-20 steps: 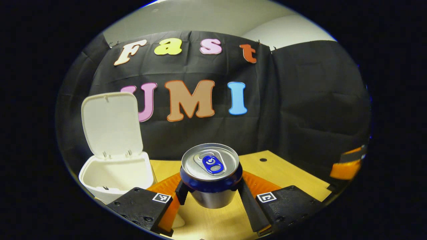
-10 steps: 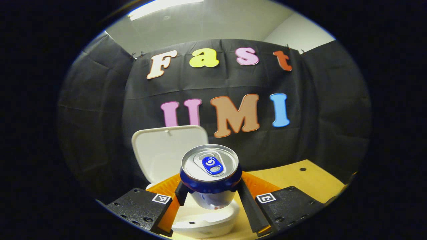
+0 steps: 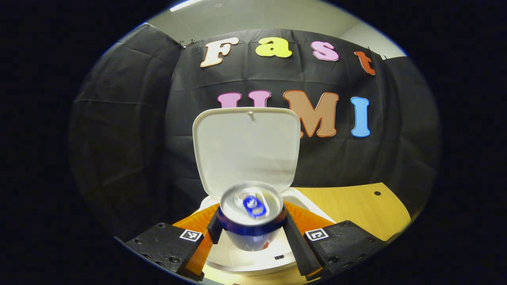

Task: Press the lid of the desktop garbage bin to open it, pick up the crumpled paper on the desktop and throw it into the bin, then pick up the pop can on the desktop and drop it into the bin, and finally close the garbage bin lid.

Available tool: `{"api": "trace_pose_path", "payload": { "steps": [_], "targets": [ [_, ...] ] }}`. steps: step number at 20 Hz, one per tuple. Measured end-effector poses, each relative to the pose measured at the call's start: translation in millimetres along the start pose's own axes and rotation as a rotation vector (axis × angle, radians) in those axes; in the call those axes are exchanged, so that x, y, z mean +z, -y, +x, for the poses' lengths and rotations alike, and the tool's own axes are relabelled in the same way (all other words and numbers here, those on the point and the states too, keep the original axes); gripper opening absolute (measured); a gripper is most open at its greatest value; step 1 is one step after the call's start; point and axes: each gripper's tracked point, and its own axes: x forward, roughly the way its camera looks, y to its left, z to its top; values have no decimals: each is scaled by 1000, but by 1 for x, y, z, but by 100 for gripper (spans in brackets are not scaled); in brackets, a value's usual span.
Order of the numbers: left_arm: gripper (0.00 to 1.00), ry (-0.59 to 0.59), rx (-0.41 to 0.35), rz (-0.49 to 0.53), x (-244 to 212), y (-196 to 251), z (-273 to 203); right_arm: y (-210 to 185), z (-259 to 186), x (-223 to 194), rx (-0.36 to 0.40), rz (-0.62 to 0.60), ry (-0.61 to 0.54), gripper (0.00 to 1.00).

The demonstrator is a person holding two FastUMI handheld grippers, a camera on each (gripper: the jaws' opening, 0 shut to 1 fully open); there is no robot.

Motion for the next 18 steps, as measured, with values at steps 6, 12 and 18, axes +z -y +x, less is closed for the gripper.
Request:
{"api": "trace_pose_path", "payload": {
  "steps": [6,12,18],
  "targets": [
    [81,29,-27,12,20,0,-4,8,-6,-1,-40,11,7,99],
    [81,114,-101,-11,84,6,-8,11,-10,-12,-60,18,-6,99],
    [85,166,-95,-139,151,-7,2,19,-16,-26,-56,27,-37,99]
  ]
}}
